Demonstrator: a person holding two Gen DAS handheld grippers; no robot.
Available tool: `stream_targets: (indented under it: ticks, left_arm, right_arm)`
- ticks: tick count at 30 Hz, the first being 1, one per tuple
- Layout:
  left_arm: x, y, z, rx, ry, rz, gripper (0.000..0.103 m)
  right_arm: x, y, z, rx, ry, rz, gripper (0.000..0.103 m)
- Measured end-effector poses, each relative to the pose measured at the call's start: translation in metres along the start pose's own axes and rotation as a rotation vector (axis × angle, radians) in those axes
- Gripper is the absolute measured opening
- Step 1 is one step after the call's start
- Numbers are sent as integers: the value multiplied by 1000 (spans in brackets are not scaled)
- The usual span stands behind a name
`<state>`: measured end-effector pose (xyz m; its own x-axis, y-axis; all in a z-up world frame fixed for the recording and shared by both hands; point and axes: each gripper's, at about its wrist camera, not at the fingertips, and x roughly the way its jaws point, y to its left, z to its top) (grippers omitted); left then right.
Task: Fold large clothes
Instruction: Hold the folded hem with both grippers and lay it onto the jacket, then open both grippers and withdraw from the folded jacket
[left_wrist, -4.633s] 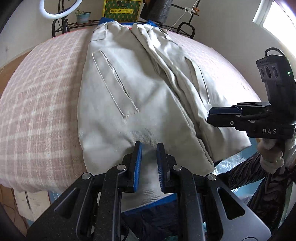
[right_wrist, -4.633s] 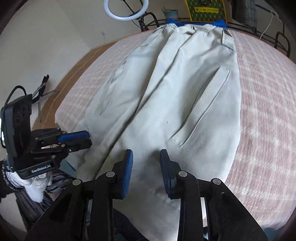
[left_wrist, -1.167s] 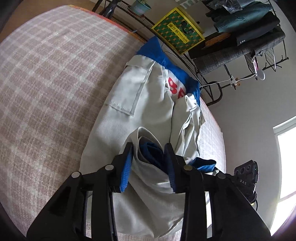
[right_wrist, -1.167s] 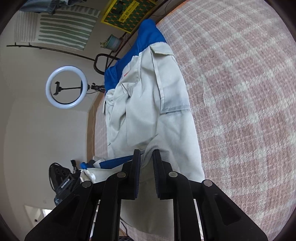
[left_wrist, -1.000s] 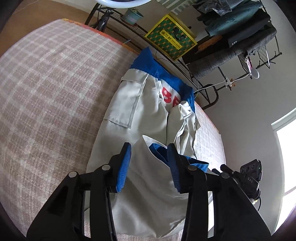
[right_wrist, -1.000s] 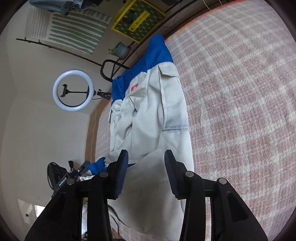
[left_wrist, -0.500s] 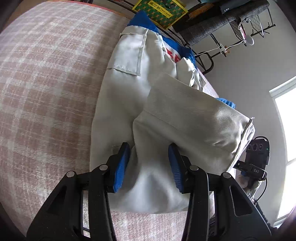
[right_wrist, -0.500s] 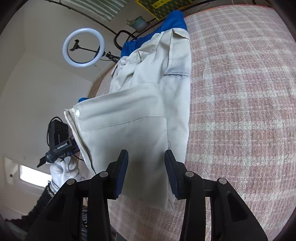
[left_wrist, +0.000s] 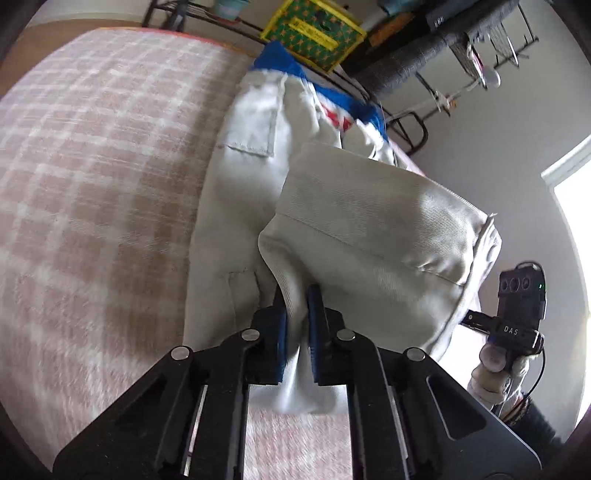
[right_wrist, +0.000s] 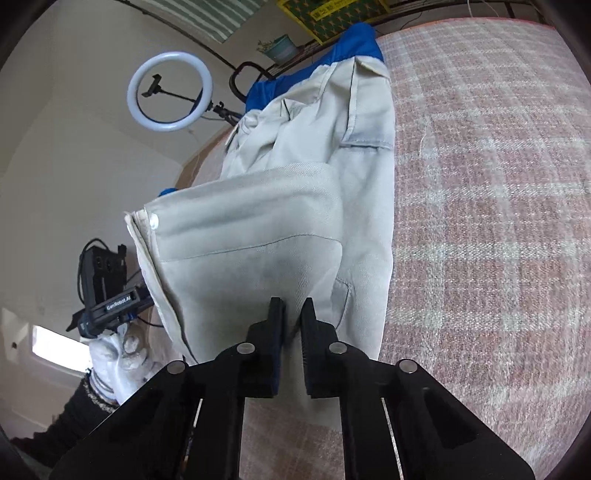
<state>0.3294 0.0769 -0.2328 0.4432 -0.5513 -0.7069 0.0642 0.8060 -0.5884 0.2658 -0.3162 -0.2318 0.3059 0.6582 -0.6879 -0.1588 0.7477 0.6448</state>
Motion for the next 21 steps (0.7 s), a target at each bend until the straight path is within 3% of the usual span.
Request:
stream_targets:
  ticks: [3, 4, 6, 9, 12, 14, 16, 17, 21]
  left_arm:
    - [-25, -2, -5, -8, -64, -7, 7]
    - [-21, -3, -4, 23, -67, 29, 7]
    - [3, 9, -4, 1, -5, 105, 7]
    - [17, 23, -7, -43, -3, 123, 7]
    - [13, 16, -8, 4, -13, 156, 8]
    - [6, 13, -10, 12, -33, 187, 17]
    - [-8, 7, -12, 32, -80, 211, 17]
    - [-17, 0, -12, 64, -115, 225, 17]
    - [-34, -31, -8, 201, -189, 166, 17]
  right_arm:
    - [-18, 8, -2, -8, -56, -33, 4]
    - [-17, 11, -1, -33, -67, -61, 4]
    - [0, 5, 2, -39, -34, -111, 4]
    - [17, 3, 5, -95, -21, -164, 4]
    - [20, 11, 12, -118, -27, -192, 4]
    - [18, 13, 13, -103, -24, -198, 6]
    - [10, 16, 14, -95, -32, -226, 17]
    - [1, 16, 12, -97, -52, -256, 18]
    - [-30, 51, 6, -251, -173, -289, 18]
